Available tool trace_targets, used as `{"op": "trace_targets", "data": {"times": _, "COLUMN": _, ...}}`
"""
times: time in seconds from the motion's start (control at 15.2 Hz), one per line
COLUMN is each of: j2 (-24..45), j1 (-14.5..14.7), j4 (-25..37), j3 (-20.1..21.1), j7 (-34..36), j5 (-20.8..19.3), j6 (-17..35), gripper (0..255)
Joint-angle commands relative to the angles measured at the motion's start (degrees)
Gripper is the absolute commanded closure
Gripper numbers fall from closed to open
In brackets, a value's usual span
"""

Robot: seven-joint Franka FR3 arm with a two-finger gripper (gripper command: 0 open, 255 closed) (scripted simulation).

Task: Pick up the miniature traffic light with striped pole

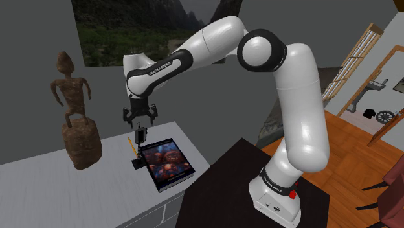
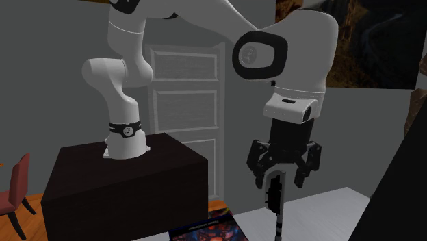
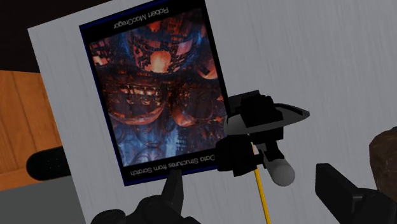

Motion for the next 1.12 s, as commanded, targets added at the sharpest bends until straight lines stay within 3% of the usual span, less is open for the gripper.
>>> {"op": "trace_targets", "data": {"times": 0.0, "j2": 0.91, "j1": 0.16, "j4": -0.26, "j3": -0.12, "j7": 0.2, "j5": -0.2, "j6": 1.19, "gripper": 0}}
{"op": "trace_targets", "data": {"times": 0.13, "j2": 1.2, "j1": 0.19, "j4": -0.27, "j3": -0.16, "j7": 0.23, "j5": -0.26, "j6": 1.49, "gripper": 0}}
{"op": "trace_targets", "data": {"times": 0.2, "j2": 1.18, "j1": 0.18, "j4": -0.33, "j3": -0.17, "j7": 0.22, "j5": -0.25, "j6": 1.53, "gripper": 255}}
{"op": "trace_targets", "data": {"times": 1.06, "j2": -0.78, "j1": -0.01, "j4": -0.17, "j3": 0.13, "j7": 0.04, "j5": 0.14, "j6": -0.58, "gripper": 255}}
